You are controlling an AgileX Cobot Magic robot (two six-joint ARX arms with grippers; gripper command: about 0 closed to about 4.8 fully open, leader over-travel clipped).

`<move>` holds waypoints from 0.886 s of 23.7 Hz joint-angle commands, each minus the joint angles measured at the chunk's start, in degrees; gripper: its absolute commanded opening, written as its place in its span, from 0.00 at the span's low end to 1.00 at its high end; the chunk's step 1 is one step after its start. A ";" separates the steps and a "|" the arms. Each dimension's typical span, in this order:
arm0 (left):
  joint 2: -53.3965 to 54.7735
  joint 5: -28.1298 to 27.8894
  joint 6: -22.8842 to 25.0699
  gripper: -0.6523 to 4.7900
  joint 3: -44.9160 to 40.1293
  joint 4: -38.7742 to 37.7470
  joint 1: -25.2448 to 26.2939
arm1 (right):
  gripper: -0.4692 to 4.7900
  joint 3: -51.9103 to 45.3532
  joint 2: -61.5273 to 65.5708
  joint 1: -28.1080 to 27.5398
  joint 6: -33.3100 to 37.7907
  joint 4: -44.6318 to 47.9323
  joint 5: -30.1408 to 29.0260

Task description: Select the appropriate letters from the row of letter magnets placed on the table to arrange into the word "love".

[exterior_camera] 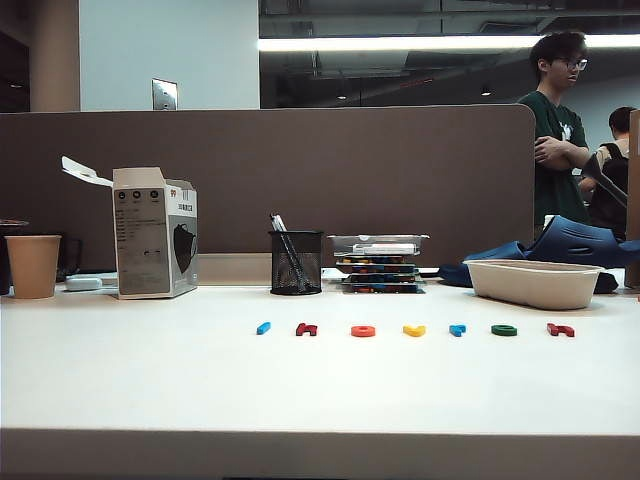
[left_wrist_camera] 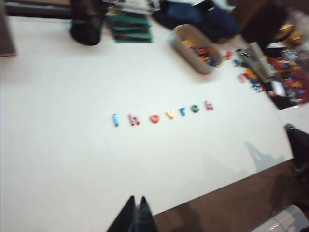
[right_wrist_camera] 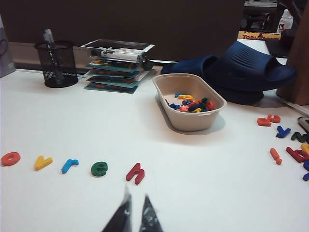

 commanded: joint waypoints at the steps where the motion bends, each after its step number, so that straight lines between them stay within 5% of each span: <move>1: 2.93 -12.63 -8.02 0.11 0.22 0.13 -11.32 | 0.14 -0.15 -0.02 0.00 -0.09 1.29 0.22; 5: 6.38 -15.06 -15.34 0.11 0.20 3.72 -19.04 | 0.14 -0.15 -0.02 0.00 1.40 1.29 0.26; 10: 10.23 -15.10 -21.59 0.11 0.20 8.31 -21.24 | 0.13 -0.15 0.00 0.02 1.88 1.25 0.33; 15: 11.52 -15.54 -25.51 0.11 0.20 9.70 -23.34 | 0.12 -0.15 0.00 0.04 4.81 1.25 0.46; 21: 11.89 -23.08 -29.20 0.11 0.20 10.38 -29.42 | 0.12 -0.15 0.00 0.02 4.74 1.25 0.44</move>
